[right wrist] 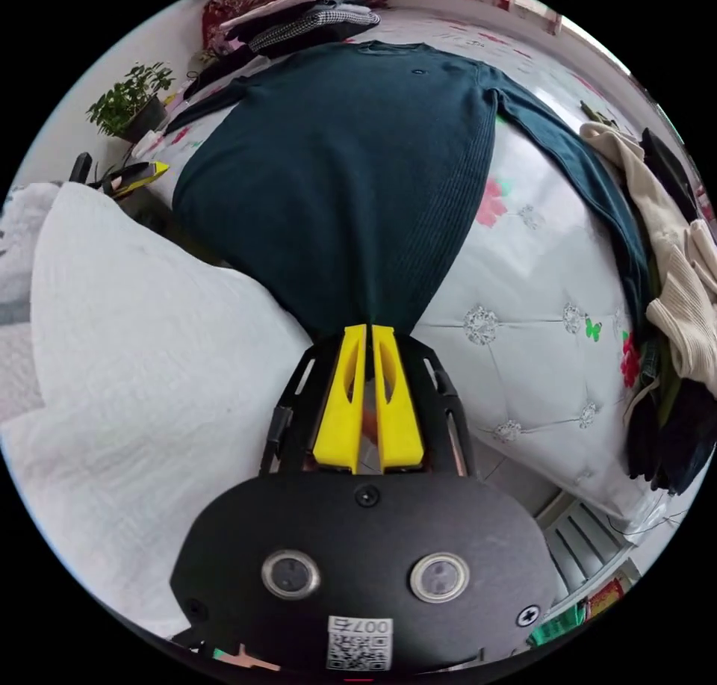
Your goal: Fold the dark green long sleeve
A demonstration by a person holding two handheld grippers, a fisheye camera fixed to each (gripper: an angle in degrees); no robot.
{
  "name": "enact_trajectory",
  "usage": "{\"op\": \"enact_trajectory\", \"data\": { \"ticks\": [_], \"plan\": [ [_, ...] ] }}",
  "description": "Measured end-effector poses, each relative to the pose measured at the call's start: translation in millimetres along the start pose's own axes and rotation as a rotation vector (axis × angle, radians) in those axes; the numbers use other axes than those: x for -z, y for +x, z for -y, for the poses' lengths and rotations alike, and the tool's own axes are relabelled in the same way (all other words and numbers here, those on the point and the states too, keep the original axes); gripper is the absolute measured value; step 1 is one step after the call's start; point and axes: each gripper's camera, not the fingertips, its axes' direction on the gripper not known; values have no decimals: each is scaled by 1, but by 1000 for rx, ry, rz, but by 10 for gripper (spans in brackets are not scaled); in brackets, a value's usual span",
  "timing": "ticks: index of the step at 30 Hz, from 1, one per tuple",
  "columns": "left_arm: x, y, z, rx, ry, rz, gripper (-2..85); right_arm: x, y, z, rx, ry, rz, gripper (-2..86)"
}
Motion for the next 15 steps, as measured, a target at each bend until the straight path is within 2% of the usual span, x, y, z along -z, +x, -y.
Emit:
{"op": "enact_trajectory", "data": {
  "ticks": [2, 4, 10, 15],
  "plan": [
    [37, -34, -6, 155, 147, -27, 4, 17, 12, -5, -5, 70, 25, -1],
    [59, -62, -3, 237, 222, -26, 19, 32, 26, -4, -23, 125, 39, -1],
    [109, -157, 61, 438, 379, 13, 49, 62, 33, 34, -39, 228, 9, 5],
    [124, -228, 135, 526, 454, 19, 66, 74, 8, 70, -106, 295, 76, 7]
  ]
}}
